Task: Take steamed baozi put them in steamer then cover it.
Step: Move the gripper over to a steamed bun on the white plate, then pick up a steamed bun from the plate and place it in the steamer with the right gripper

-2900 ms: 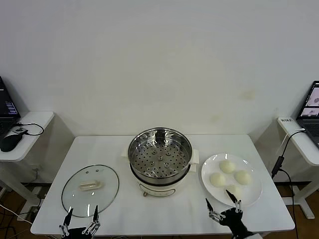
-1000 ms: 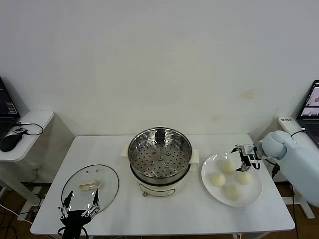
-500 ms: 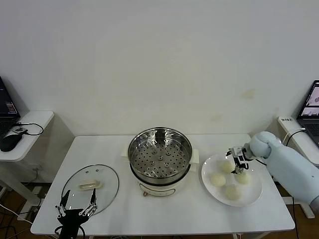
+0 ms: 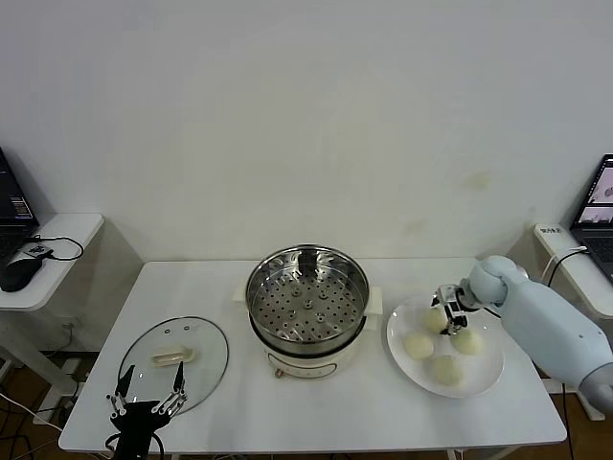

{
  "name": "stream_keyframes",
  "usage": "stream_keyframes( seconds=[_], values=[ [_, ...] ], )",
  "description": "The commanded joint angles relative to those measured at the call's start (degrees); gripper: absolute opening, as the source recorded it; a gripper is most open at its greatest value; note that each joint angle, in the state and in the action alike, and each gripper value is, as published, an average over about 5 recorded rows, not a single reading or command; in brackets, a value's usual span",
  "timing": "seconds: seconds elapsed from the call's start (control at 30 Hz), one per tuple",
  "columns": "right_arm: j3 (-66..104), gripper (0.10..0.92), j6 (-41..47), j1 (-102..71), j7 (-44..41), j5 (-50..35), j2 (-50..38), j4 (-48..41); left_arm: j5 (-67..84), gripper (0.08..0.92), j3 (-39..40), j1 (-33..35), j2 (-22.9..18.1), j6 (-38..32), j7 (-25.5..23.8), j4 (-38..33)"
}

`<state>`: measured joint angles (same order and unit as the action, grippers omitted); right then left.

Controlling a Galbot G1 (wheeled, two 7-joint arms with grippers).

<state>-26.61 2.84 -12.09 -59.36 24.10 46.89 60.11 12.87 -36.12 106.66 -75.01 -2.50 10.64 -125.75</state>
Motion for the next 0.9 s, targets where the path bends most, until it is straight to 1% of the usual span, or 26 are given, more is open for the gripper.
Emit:
stream_keyframes(
  seconds=[0.03, 0.23, 0.43, 0.57, 0.7, 0.9],
  values=[
    [-0.54, 0.629, -0.05, 0.52, -0.25, -0.31, 0.16, -0.45, 0.04, 0.823, -0.04, 0.02, 0.10, 0.01, 0.04, 0.03],
    [-3.84, 0.628, 0.56, 4.12, -1.39, -5.30, -3.14, 3.96, 0.21, 0.823, -0.08, 0.03, 0.30, 0.04, 0.01, -0.21],
    [-12.52, 0.628, 2.57, 15.35, -2.48, -15.64, -9.89, 12.58, 0.71, 0.823, -0.01, -0.15, 0.76, 0.06, -0.06, -0.47],
    [-18.69, 0.628, 3.93, 25.54, -2.47, -21.88, -11.73, 16.90, 1.02, 0.823, 0.17, -0.59, 1.08, 0.07, -0.09, -0.56],
    [-24.67, 0.632, 4.82, 34.69, -1.84, -26.86, -9.94, 18.87, 1.41, 0.823, 0.22, -0.93, 1.55, 0.07, -0.10, -0.61],
    [-32.01, 0.636, 4.78, 44.72, 0.61, -31.99, -1.97, 18.37, 2.10, 0.823, 0.01, -1.11, 2.22, 0.01, -0.12, -0.57]
  ],
)
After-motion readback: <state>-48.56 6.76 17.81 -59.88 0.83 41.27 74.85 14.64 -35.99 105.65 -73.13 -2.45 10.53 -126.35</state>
